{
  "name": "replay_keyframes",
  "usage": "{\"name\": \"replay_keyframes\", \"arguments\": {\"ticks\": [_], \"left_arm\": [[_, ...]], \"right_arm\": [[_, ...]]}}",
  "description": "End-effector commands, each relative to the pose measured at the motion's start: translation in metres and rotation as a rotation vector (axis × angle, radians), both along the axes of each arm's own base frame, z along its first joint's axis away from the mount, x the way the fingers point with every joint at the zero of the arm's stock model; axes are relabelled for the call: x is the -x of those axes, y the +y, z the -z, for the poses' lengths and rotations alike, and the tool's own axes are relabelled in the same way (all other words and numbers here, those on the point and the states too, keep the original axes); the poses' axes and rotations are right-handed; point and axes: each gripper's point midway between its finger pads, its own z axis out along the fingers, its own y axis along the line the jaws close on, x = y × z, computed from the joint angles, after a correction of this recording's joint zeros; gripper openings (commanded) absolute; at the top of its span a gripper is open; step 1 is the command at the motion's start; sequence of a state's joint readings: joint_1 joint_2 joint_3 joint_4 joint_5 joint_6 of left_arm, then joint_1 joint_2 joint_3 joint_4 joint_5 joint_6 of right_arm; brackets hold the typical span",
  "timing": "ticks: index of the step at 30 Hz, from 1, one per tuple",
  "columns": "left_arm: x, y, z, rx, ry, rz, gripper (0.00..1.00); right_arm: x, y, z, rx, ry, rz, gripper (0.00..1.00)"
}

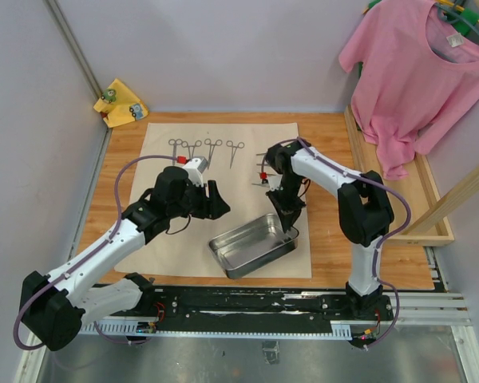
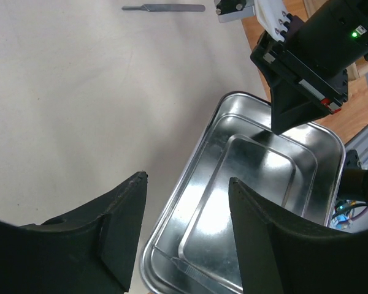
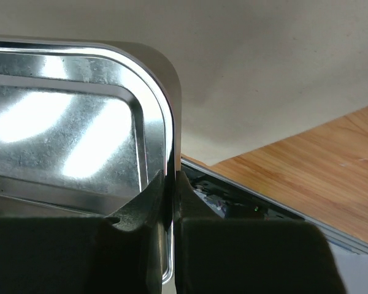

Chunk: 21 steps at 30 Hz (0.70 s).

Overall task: Open and lay out the surgical kit
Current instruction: Adjust the medical item in the container.

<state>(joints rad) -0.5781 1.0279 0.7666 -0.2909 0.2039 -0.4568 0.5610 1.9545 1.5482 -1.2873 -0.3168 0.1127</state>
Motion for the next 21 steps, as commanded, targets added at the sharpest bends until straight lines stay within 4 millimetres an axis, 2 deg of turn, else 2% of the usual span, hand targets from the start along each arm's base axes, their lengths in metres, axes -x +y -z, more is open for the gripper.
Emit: {"name": "replay_keyframes", "arguments": {"ticks": [1, 6, 9, 12, 13, 15, 18, 19, 21], "left_arm": [[-0.005, -0.004, -0.011, 0.018, -0.034, 0.02, 0.6], [-0.006, -0.002, -0.015, 0.011, -0.045, 0.012, 0.6], [-0.006, 0.0, -0.012, 0.004, -0.041, 0.006, 0.6], [-0.005, 0.001, -0.007, -0.001, -0.033, 0.001, 0.6], [-0.005, 0.002, -0.005, -0.006, -0.027, 0.0, 0.6], [-0.005, 0.003, -0.002, -0.016, -0.024, -0.005, 0.6], [-0.007, 0.006, 0.001, -0.03, -0.017, -0.014, 0.6], [-0.008, 0.007, 0.002, -0.032, -0.015, -0.018, 0.61], [-0.009, 0.008, 0.003, -0.038, -0.016, -0.028, 0.61]], "right_arm": [[0.004, 0.018, -0.006, -0.105, 0.092, 0.083, 0.04], [-0.01, 0.013, 0.004, -0.049, -0.019, 0.141, 0.02], [-0.023, 0.002, 0.018, 0.01, -0.164, 0.218, 0.11], [-0.027, 0.002, 0.035, -0.004, -0.257, 0.322, 0.18], [-0.028, 0.002, 0.04, -0.01, -0.276, 0.345, 0.26], [-0.027, 0.004, 0.049, -0.03, -0.293, 0.374, 0.31], [-0.027, 0.01, 0.049, -0.062, -0.336, 0.381, 0.42], [-0.028, 0.009, 0.045, -0.064, -0.356, 0.383, 0.46], [-0.03, 0.008, 0.035, -0.077, -0.402, 0.379, 0.5]]}}
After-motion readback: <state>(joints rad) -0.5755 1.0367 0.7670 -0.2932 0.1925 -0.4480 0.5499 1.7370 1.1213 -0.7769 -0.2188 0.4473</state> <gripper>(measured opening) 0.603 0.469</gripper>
